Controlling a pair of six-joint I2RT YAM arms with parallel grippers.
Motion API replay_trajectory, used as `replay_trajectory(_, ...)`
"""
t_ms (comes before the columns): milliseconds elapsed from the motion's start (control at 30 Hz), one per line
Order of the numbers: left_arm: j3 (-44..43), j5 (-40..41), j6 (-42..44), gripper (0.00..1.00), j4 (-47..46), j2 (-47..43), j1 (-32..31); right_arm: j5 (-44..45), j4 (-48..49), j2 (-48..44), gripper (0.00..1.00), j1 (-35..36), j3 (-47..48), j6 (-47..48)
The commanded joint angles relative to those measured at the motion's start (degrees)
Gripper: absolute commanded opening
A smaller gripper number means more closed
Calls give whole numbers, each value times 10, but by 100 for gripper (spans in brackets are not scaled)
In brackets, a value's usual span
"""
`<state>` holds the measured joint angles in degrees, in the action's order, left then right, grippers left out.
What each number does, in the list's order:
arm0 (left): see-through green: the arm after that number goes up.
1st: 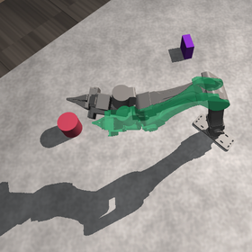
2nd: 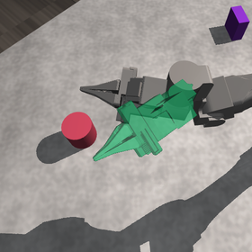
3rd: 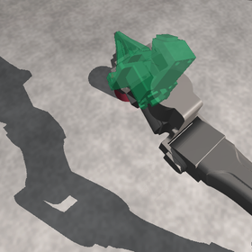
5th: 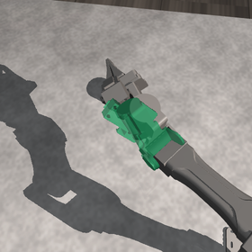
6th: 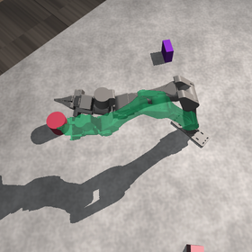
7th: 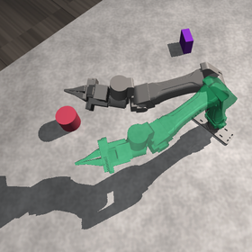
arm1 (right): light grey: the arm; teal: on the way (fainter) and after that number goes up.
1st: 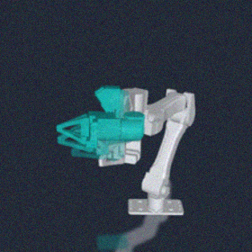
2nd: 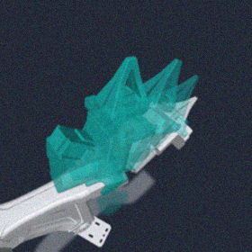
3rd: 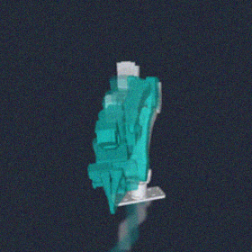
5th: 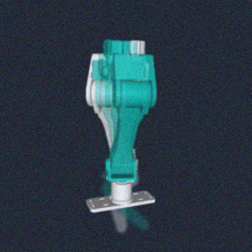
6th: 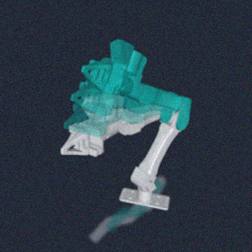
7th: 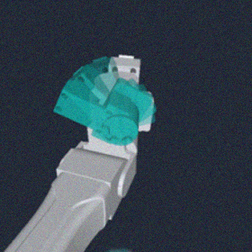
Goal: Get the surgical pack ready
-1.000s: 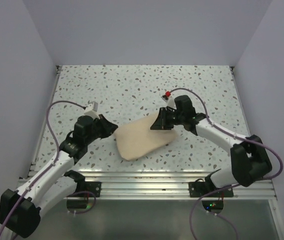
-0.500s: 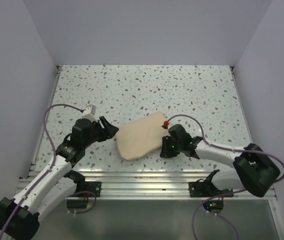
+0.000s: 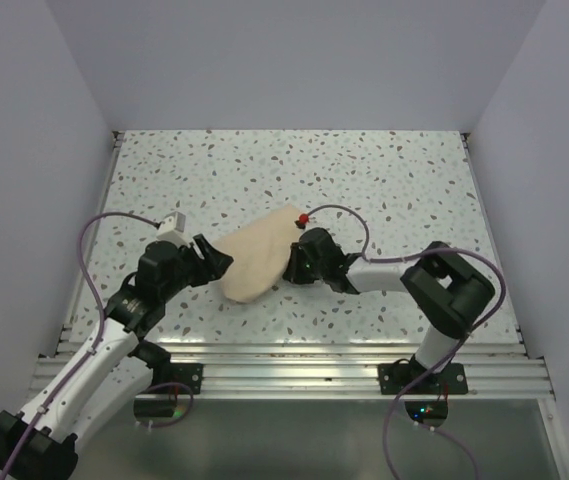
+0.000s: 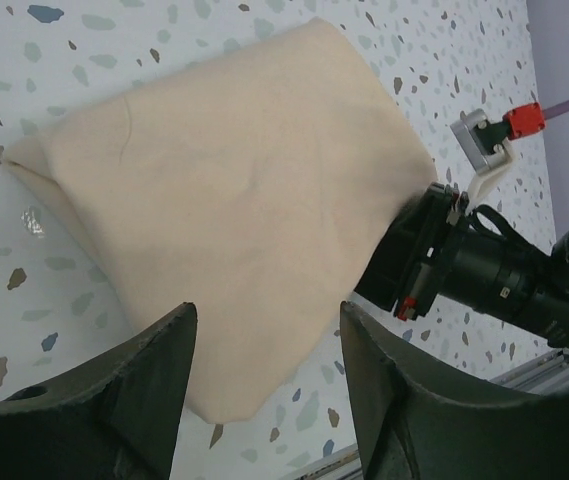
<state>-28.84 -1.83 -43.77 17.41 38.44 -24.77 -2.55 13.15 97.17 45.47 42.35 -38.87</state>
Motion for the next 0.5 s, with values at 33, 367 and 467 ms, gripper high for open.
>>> replay_trajectory(33,-34,16,18,64,20,-3,-1,79,-11,84,8,-3,97,1)
replay_trajectory(367,-19,1,12,71,-22,16,-1,124,-145,-49,24,-35,65,74)
replay_trajectory(467,-6,-2,7,75,-42,24,-1,79,-178,-102,69,-91,15,92)
